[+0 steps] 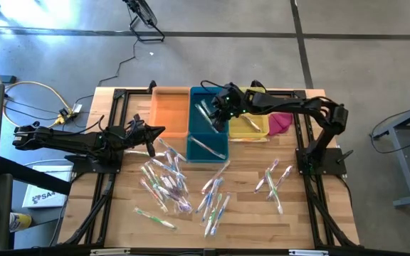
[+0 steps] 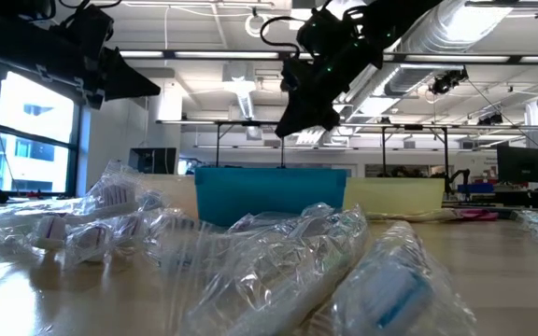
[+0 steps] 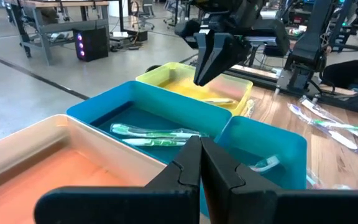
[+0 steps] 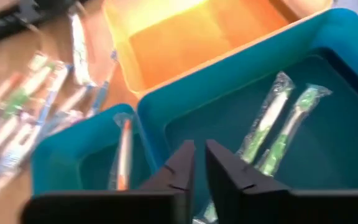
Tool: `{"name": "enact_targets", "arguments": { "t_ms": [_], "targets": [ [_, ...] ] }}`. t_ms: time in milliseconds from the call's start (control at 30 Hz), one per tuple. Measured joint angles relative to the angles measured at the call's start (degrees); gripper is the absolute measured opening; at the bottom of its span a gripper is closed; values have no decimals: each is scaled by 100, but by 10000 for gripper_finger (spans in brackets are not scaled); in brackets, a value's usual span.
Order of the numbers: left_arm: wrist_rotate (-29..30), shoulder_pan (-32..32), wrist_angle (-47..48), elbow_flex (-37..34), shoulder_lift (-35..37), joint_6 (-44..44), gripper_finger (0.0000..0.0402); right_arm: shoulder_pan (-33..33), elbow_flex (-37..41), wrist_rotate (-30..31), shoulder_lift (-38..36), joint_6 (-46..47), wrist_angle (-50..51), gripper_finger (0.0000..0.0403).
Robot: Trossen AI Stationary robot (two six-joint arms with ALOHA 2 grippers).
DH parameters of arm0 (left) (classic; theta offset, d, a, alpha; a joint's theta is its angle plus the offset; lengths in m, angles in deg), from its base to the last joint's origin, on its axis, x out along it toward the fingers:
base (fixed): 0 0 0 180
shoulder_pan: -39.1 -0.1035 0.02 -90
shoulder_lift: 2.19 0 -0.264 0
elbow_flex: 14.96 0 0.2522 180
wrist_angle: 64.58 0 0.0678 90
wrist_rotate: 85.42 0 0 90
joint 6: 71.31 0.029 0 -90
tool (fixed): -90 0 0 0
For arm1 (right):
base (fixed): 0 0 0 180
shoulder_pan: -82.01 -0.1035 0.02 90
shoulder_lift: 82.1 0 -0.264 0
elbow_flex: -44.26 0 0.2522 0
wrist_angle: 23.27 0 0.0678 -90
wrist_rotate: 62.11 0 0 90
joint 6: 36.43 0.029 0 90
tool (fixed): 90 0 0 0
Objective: Pick & Place Toothbrushes
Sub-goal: Put the green toothbrush into the top blue bin
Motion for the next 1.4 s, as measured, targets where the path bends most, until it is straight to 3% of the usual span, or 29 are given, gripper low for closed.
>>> {"name": "enact_targets", "arguments": {
  "t_ms": [267, 467, 900, 1100, 1400],
  "targets": [
    [-3, 1, 37, 0, 0, -8, 0, -217, 2, 94, -15, -138, -54, 2],
    [-360, 2, -20, 0, 0, -31, 0, -268, 97, 165, -281, -159, -473, 2],
    [-413, 0, -61, -2, 0, -42, 0, -383, 2479, 158, -2108, 330, -2393, 2],
    [-412, 1, -92, -2, 1, -42, 0, -744, 3083, 425, -3018, 426, -2248, 2],
    [-411, 2, -92, -2, 0, -42, 0, -1357, 3881, 1563, -4154, 1277, -1704, 2]
  ]
}}
